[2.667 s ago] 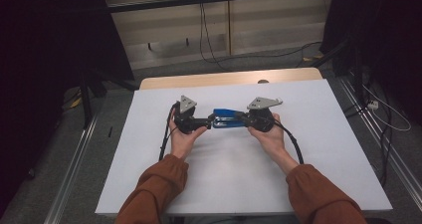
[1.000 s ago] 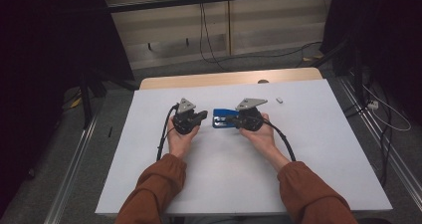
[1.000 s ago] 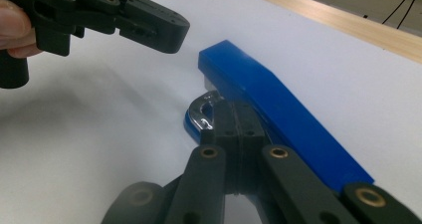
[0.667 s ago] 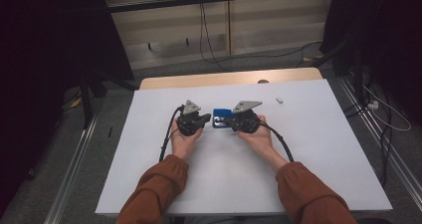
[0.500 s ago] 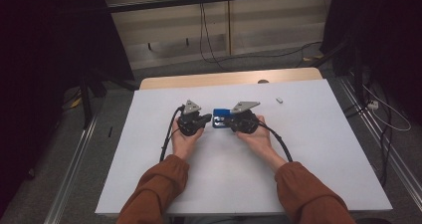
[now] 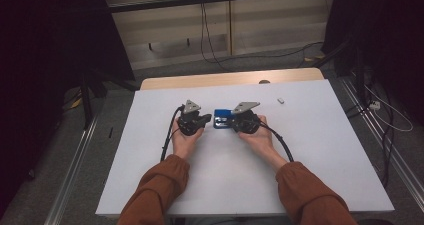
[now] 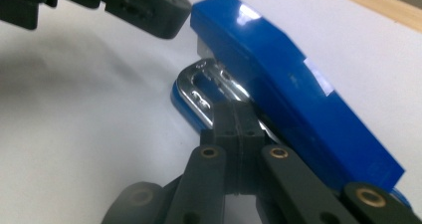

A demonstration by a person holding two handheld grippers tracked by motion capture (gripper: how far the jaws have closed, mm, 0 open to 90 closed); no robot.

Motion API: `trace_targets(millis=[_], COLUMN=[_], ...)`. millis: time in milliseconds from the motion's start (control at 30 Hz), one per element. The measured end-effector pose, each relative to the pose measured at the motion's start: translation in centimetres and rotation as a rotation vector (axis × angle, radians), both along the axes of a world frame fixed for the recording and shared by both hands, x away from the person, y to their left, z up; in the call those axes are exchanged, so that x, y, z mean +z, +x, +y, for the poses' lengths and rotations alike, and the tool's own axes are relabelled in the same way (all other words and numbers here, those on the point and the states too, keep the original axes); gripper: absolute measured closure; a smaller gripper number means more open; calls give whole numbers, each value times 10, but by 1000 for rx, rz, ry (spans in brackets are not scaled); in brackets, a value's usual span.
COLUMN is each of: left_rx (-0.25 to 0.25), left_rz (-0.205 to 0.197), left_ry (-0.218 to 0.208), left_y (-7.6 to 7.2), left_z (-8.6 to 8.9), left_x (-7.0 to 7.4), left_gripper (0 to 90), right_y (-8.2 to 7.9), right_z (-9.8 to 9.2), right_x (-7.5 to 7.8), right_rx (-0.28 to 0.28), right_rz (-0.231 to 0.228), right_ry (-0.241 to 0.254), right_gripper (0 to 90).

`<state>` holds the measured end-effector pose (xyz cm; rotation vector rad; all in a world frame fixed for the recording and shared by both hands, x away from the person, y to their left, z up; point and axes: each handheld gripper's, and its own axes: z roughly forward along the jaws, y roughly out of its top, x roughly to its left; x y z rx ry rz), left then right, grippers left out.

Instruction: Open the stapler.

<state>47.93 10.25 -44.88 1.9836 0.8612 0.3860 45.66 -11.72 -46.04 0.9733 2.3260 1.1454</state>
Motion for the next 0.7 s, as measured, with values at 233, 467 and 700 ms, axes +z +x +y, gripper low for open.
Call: trace_targets(millis=[233, 467, 700], left_rx=[-3, -11, -8], left_rz=[9, 8, 2], left_ry=[8, 23, 23], left_y=[0, 1, 2], left_z=[-5, -10, -11], left_x=[0, -3, -4], left_gripper=[900, 900, 900], right_y=[0, 0, -1], right_z=[0, 0, 1], right_x=[0, 0, 0], right_rx=[-2, -5, -6], right_rz=[2, -3, -5], right_ry=[1, -1, -2], right_gripper=[900, 900, 900])
